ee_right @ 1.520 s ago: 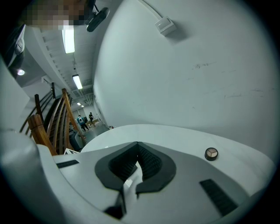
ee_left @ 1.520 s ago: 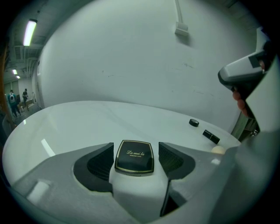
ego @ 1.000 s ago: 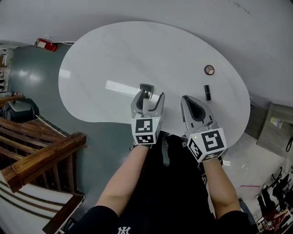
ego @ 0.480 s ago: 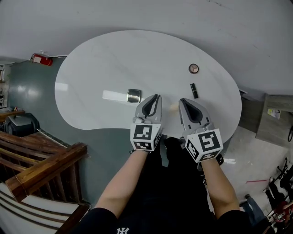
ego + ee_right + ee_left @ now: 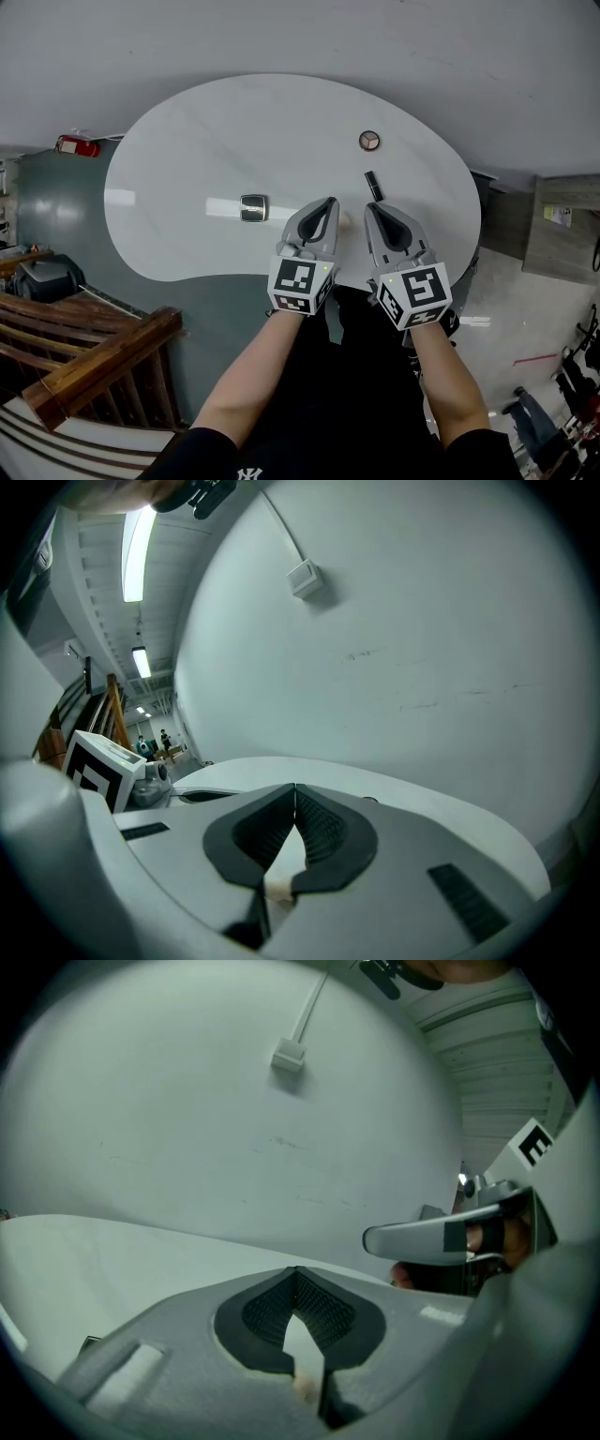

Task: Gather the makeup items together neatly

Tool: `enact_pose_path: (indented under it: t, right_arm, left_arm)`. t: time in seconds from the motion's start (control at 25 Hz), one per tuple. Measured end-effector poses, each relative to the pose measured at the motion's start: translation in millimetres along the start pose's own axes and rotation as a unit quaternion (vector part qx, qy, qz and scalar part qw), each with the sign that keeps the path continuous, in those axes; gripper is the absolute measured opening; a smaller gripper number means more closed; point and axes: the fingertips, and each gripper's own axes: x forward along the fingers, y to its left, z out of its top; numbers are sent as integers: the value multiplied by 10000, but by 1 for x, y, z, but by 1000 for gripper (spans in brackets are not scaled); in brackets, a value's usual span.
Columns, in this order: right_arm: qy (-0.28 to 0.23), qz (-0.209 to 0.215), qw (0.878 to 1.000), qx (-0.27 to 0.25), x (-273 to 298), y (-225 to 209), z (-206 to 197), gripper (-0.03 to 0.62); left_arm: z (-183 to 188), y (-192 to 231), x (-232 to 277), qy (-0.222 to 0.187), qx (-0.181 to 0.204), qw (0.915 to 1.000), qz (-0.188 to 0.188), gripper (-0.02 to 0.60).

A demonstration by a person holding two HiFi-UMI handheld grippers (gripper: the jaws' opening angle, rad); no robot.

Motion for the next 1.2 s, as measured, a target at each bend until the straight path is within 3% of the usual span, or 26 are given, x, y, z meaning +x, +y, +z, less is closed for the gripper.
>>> enact_pose_path:
  t: [0.48,0.72,1.2]
  right_arm:
    - [560,-176,9983,50,13,-41,-57,17]
    - [979,-301,9947,63,28,-59,-92,80]
    - [1662,-594,9842,166,57,-89,-136,124]
  left_arm:
    - [-17,-21,27,95,-160,9994,-292,8]
    - [-28,-19,35,254,-170,9993,-231,8]
    - [-40,-12,51,377,-251,9987,-229,8]
